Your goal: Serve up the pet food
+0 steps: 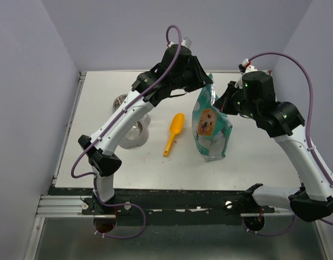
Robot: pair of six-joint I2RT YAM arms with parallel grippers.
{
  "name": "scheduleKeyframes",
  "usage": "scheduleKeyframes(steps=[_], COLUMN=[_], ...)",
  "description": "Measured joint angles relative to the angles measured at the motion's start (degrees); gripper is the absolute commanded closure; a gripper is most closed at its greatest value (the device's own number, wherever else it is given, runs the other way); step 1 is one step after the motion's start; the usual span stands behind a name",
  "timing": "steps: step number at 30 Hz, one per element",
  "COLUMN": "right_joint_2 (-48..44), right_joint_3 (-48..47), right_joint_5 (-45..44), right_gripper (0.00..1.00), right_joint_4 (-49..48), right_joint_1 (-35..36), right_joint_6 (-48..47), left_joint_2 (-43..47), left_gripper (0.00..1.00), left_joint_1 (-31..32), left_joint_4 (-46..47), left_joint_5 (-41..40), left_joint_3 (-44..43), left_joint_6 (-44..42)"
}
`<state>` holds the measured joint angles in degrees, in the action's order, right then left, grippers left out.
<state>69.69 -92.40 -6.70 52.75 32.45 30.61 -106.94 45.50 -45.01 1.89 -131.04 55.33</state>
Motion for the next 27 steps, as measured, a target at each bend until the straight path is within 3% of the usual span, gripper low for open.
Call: scheduleKeyframes(steps=[4, 6, 12, 22, 27], right_joint_2=[0.0, 0.0, 0.0, 0.0, 0.04], right_joint_3=[0.0, 0.0, 0.0, 0.0, 0.0], right_joint_5=[0.13, 0.15, 0.31, 1.25, 1.97], right_gripper=[1.0, 1.0, 1.0, 1.0, 1.0], right_joint_4=[-0.02, -0.02, 0.0, -0.24, -0.42], right_joint_1=[0.0, 0.0, 0.0, -0.13, -0.2], right_joint_6=[0.0, 0.0, 0.0, 0.0, 0.0], left_joint_2=[-0.02, -0.11, -0.48, -1.07, -1.07], left_gripper=[0.54, 0.55, 0.68, 0.74, 0.92], left_joint_1=[0.0, 0.0, 0.0, 0.0, 0.0], left_joint_4=[-0.31, -0.52, -0.74, -0.94, -0.57], left_joint_5=[0.11, 0.17, 0.48, 1.7, 2.38], left_joint_3=[0.61, 0.7, 1.01, 2.62, 2.62], left_joint_6=[0.11, 0.24, 0.22, 0.26, 0.28])
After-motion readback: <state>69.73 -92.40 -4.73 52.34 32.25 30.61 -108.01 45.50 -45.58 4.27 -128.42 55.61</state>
